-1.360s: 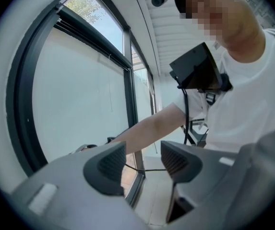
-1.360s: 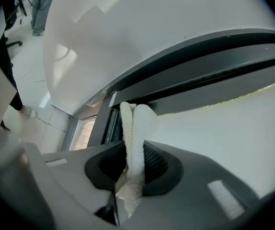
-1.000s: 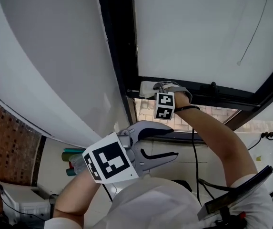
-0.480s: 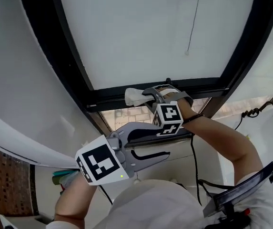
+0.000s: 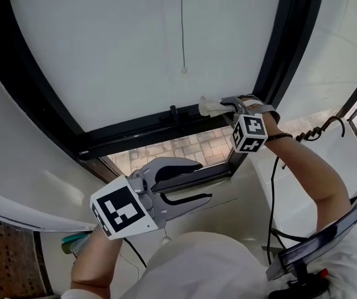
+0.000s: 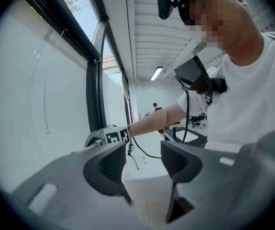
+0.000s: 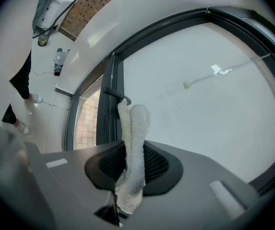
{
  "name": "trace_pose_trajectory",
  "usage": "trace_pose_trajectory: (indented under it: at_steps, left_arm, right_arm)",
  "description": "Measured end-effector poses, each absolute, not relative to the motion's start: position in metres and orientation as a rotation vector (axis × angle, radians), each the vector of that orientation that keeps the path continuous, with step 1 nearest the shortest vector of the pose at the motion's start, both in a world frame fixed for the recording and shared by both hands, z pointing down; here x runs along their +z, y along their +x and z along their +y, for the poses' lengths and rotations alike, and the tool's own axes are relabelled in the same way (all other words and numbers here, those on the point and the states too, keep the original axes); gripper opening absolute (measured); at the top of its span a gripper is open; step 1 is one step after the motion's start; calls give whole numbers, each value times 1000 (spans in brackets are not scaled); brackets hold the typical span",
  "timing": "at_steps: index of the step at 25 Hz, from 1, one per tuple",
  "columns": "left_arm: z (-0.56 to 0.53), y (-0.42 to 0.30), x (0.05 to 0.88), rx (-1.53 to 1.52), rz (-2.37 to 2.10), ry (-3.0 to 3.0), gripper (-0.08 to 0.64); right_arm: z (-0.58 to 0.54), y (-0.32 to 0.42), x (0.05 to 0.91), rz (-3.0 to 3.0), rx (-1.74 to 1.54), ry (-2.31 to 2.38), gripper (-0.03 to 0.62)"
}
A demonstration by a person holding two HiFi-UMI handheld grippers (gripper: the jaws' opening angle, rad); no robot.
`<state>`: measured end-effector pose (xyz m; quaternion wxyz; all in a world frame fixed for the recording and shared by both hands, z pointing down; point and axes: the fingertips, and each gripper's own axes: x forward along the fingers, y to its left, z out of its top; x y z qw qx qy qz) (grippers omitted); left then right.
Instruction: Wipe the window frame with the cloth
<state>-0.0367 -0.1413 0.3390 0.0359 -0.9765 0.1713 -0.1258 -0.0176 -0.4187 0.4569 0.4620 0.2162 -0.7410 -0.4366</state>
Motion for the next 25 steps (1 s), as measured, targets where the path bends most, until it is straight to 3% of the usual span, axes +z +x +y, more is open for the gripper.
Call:
trace_pose_trajectory:
  at_steps: [9,25]
  left_arm:
    - [-163,1,345,-409,611,-3009,244]
    - [-183,27,360,-467,792,-3029,244]
  right_arm:
    - [-503,76,485,-1739,-1084,552,71]
    - [-562,93,557,-1726,-1017,464,71]
